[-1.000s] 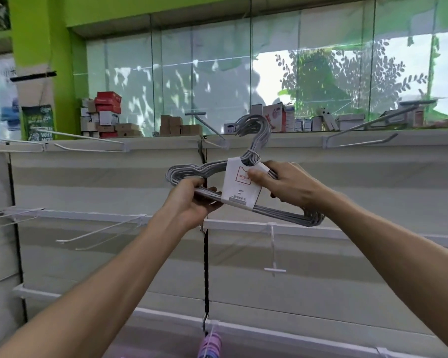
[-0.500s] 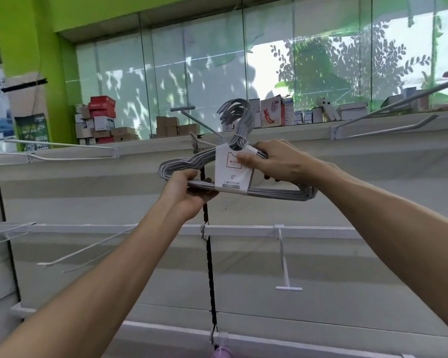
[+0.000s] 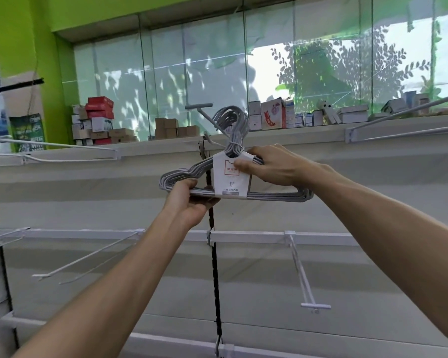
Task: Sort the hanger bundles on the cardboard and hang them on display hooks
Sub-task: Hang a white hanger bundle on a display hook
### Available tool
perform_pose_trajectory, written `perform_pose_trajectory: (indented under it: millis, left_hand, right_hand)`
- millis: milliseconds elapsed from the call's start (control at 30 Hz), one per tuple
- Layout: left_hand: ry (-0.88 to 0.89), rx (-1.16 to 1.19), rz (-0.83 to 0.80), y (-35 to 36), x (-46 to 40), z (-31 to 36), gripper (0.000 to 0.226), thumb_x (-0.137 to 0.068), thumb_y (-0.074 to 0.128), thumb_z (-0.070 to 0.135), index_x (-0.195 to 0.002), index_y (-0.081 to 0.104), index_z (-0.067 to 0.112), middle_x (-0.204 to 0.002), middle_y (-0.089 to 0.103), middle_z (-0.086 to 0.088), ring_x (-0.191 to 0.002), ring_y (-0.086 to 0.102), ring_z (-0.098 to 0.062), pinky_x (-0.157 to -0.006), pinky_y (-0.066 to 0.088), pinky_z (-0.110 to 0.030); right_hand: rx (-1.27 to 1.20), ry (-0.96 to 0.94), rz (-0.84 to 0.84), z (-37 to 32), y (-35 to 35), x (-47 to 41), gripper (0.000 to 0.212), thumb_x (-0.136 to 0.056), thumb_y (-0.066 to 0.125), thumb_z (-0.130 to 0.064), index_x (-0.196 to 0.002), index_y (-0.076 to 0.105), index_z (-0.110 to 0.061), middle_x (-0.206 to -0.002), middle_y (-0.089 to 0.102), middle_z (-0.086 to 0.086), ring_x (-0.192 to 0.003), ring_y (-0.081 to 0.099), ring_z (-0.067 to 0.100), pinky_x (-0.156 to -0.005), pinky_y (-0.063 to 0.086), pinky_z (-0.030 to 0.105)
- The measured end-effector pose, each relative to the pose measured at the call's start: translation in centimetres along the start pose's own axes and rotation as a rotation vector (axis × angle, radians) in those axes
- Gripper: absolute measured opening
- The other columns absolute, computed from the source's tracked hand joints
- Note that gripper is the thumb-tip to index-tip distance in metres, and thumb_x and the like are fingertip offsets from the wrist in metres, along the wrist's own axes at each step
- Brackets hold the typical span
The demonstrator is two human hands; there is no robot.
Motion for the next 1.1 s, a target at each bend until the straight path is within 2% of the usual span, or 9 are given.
perform_pose_trajectory:
  millis: [200,367,533,600,667,733,833,1000,1100]
  left_hand:
    - [-0.010,0.025,-0.008,-0.4,-2.4,-0.2,0.011,-0.099,0.044,0.006,-0.108,0.050,0.002,-0.135,0.051,-0.029,-0.126,0.054,-0.040,-0.097,0.046,-0.064]
    - [-0.016,0.036,-0.023,-0.9,-4.3,-0.2,0.012,-0.100,0.042,0.006,-0.108,0.050,0.001,-0.135,0.052,-0.030,-0.124,0.055,-0.042,-0.099,0.045,-0.063]
    - [-0.017,0.030,-0.011,-1.6,-6.8,-0.9,0.019,-0.099,0.042,0.007,-0.116,0.050,0.001,-0.139,0.050,-0.028,-0.130,0.051,-0.038,-0.101,0.044,-0.062]
    - [-0.025,0.032,0.003,-2.0,-7.6,-1.4,0.025,-0.099,0.041,0.007,-0.122,0.050,0.001,-0.139,0.050,-0.028,-0.129,0.051,-0.039,-0.102,0.043,-0.062]
    - [-0.037,0.038,0.008,-2.3,-8.1,-2.1,0.030,-0.099,0.040,0.006,-0.126,0.049,-0.001,-0.138,0.051,-0.028,-0.128,0.052,-0.041,-0.102,0.043,-0.062]
    - [-0.040,0.047,0.012,-2.6,-8.3,-2.5,0.025,-0.099,0.039,0.005,-0.121,0.051,0.001,-0.137,0.052,-0.028,-0.129,0.051,-0.040,-0.102,0.043,-0.061]
    - [-0.028,0.061,0.020,-3.1,-8.9,-2.7,0.027,-0.096,0.038,0.002,-0.120,0.051,0.003,-0.136,0.054,-0.027,-0.129,0.052,-0.039,-0.101,0.045,-0.060]
    - [0.022,0.020,0.006,-3.5,-9.2,-2.9,0.025,-0.093,0.037,-0.002,-0.108,0.056,0.000,-0.123,0.059,-0.027,-0.117,0.057,-0.039,-0.101,0.047,-0.054]
    - [0.064,-0.005,-0.016,-3.6,-8.7,-2.9,0.024,-0.095,0.038,-0.002,-0.102,0.060,0.002,-0.118,0.062,-0.025,-0.111,0.060,-0.036,-0.094,0.052,-0.048]
  right_hand:
    - [0.020,-0.012,-0.025,0.6,0.6,-1.4,0.033,-0.097,0.043,-0.062,-0.102,0.059,-0.033,-0.091,0.065,-0.014,-0.075,0.059,0.005,-0.063,0.039,0.024]
    - [0.047,-0.003,-0.027,1.6,1.8,-3.2,0.050,-0.096,0.042,-0.064,-0.116,0.061,-0.022,-0.102,0.068,-0.008,-0.081,0.060,0.005,-0.064,0.039,0.023]
    - [0.073,0.006,-0.033,2.7,2.7,-3.7,0.049,-0.098,0.043,-0.059,-0.114,0.061,-0.016,-0.103,0.068,-0.004,-0.080,0.057,0.002,-0.064,0.039,0.022]
    - [0.091,0.021,-0.055,3.4,3.3,-3.9,0.054,-0.096,0.042,-0.064,-0.115,0.061,-0.016,-0.104,0.070,-0.003,-0.080,0.060,0.006,-0.065,0.042,0.024]
    - [0.104,0.038,-0.074,4.0,3.8,-4.0,0.063,-0.092,0.039,-0.073,-0.120,0.059,-0.020,-0.109,0.070,-0.003,-0.087,0.064,0.010,-0.072,0.050,0.030]
    - [0.104,0.043,-0.090,4.2,4.3,-3.9,0.073,-0.086,0.037,-0.080,-0.125,0.056,-0.021,-0.113,0.069,-0.003,-0.096,0.065,0.015,-0.084,0.055,0.040]
    - [0.125,0.026,-0.112,4.2,5.1,-3.8,0.074,-0.087,0.039,-0.077,-0.128,0.053,-0.017,-0.113,0.068,0.002,-0.098,0.064,0.019,-0.086,0.055,0.044]
    - [0.119,0.059,-0.103,4.9,5.9,-3.8,0.062,-0.096,0.044,-0.061,-0.139,0.047,-0.015,-0.126,0.066,0.006,-0.107,0.062,0.022,-0.084,0.049,0.033]
    - [0.102,0.077,-0.105,5.3,6.5,-3.6,0.059,-0.098,0.045,-0.057,-0.145,0.042,-0.021,-0.135,0.062,0.005,-0.117,0.059,0.024,-0.090,0.046,0.033]
Point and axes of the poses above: each hand's wrist, its own x-axis away from the middle knuckle, its own y-axis out of the palm, z = x × y, the point moved 10 cm from there along -x, towards the middle knuckle
